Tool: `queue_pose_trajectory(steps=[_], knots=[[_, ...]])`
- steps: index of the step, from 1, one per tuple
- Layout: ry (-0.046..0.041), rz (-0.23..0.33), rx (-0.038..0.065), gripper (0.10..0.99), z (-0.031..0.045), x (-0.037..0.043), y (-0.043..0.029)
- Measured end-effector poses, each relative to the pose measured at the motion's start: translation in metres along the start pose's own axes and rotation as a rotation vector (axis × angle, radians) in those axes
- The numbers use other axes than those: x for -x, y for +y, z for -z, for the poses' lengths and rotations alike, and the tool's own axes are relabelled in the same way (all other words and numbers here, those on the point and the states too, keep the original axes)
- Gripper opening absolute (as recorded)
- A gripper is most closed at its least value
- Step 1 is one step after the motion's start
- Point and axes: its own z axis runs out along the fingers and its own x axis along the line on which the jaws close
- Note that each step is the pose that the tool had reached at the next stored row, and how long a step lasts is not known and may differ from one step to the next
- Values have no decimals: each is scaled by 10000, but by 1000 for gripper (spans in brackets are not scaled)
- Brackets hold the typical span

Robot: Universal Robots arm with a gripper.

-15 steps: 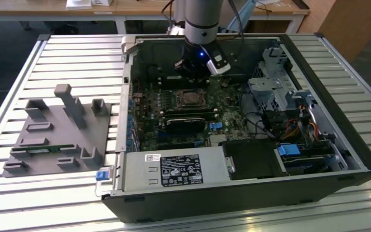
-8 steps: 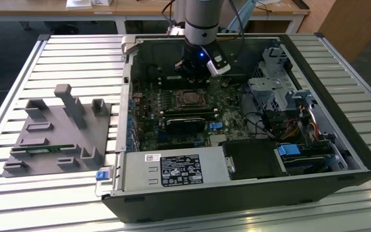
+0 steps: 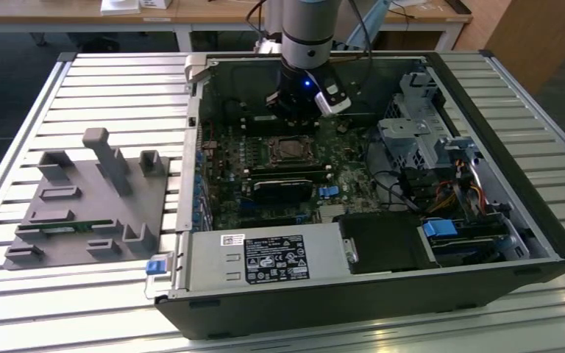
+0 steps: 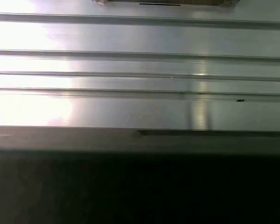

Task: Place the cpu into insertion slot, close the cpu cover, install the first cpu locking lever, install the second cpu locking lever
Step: 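Install the first cpu locking lever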

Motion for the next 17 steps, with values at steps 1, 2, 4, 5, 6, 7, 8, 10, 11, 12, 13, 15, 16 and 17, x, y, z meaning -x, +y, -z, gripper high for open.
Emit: queue_pose_trajectory(steps=[1,2,4,5,6,7,8,10,11,12,13,15,16,17], knots=[[1,-1,46,106,0,0,0],[-1,-2,55,106,-2,2,2],[-1,-3,56,106,-2,2,2],[-1,-3,56,106,-2,2,2],[-2,-2,58,106,1,2,2],[-8,-2,70,106,10,3,5],[-16,-1,89,106,24,5,9],[-5,-2,63,106,89,4,12],[-5,-2,61,106,122,5,14],[-4,-2,59,106,152,5,17],[-3,-2,59,106,178,5,19],[-3,-1,60,106,228,5,24],[-2,-2,58,106,250,4,26],[-3,-2,60,106,272,3,28]])
